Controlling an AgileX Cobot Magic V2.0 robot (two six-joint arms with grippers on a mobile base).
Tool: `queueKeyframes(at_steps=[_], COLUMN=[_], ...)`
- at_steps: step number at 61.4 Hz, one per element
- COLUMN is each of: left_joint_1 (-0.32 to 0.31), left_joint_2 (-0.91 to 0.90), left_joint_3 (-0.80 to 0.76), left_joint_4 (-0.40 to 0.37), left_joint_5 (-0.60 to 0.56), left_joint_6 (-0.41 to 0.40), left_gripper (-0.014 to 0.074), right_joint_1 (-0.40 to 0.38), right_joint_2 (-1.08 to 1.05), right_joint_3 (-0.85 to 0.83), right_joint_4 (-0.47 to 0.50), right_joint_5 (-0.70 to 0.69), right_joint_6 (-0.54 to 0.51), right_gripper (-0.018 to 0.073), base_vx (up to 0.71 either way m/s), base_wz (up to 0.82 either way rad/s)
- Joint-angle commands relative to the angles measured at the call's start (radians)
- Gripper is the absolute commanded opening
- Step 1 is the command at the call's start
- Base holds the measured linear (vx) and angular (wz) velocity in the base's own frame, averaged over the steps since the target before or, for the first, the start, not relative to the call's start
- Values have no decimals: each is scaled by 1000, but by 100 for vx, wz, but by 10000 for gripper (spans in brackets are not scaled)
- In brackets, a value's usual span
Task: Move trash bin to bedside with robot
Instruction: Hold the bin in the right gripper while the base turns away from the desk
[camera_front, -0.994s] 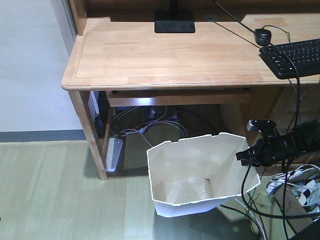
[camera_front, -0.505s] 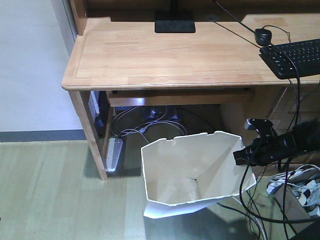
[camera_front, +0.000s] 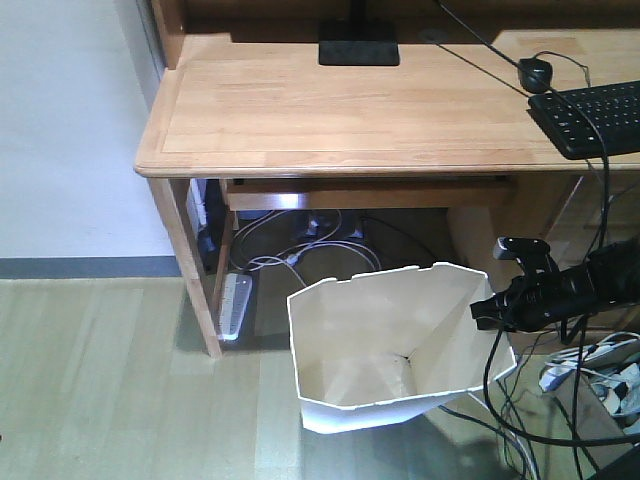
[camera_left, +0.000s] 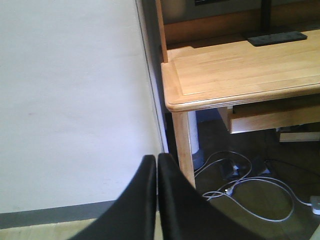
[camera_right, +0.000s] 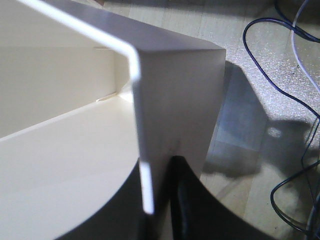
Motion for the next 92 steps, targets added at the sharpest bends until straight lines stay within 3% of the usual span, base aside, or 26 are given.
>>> queueKeyframes(at_steps=[1,92], left_joint_1=[-6,-6], left_joint_2=[-8,-8], left_joint_3=[29,29], left_joint_4=[-4,-4], left_joint_5=[-74,-74], left_joint_6=[-8,-8], left_gripper=[-6,-6], right_joint_1=[-1,-1], right_joint_2=[-78,-78], right_joint_3=[-14,-14], right_joint_4=[56,54], right_joint_5=[200,200], right_joint_6=[7,7], right_gripper=[-7,-7], base_vx=[-4,6], base_wz=[13,51])
